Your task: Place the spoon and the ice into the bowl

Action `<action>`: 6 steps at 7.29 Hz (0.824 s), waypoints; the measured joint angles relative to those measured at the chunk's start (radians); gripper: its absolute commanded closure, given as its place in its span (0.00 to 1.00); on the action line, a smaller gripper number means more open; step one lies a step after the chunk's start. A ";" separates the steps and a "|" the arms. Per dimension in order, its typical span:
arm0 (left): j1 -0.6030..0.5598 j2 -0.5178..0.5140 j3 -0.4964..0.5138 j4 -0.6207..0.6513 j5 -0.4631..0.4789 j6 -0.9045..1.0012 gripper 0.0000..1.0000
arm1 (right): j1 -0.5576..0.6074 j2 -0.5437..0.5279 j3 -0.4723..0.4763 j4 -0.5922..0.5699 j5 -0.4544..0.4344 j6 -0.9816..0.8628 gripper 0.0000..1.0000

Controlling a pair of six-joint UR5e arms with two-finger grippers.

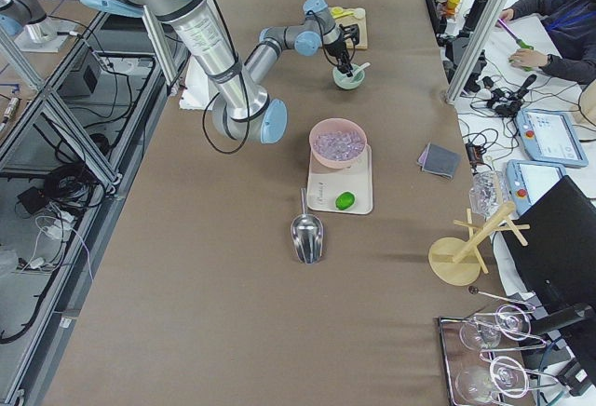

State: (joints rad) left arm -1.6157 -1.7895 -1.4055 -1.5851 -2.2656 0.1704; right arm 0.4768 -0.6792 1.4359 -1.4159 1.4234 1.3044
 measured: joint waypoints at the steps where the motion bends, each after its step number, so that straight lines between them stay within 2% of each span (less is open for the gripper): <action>1: 0.000 0.005 0.003 -0.009 0.000 -0.001 0.00 | -0.015 0.042 -0.065 0.000 -0.003 0.007 1.00; 2: 0.001 0.006 0.005 -0.010 0.000 0.000 0.01 | -0.031 0.065 -0.104 0.000 -0.009 0.009 1.00; 3: 0.002 0.007 0.005 -0.010 0.000 0.001 0.01 | -0.045 0.075 -0.125 0.000 -0.015 0.010 0.73; 4: 0.002 0.010 0.004 -0.010 0.000 0.001 0.01 | -0.056 0.079 -0.135 0.001 -0.017 0.008 0.38; 5: 0.002 0.017 0.002 -0.012 -0.001 0.001 0.01 | -0.062 0.078 -0.141 0.000 -0.017 0.004 0.11; 6: 0.003 0.023 0.000 -0.015 -0.001 0.002 0.01 | -0.064 0.078 -0.143 0.000 -0.015 0.001 0.00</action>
State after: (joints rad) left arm -1.6128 -1.7663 -1.4052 -1.6006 -2.2670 0.1721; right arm 0.4128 -0.6007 1.2926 -1.4160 1.4081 1.3058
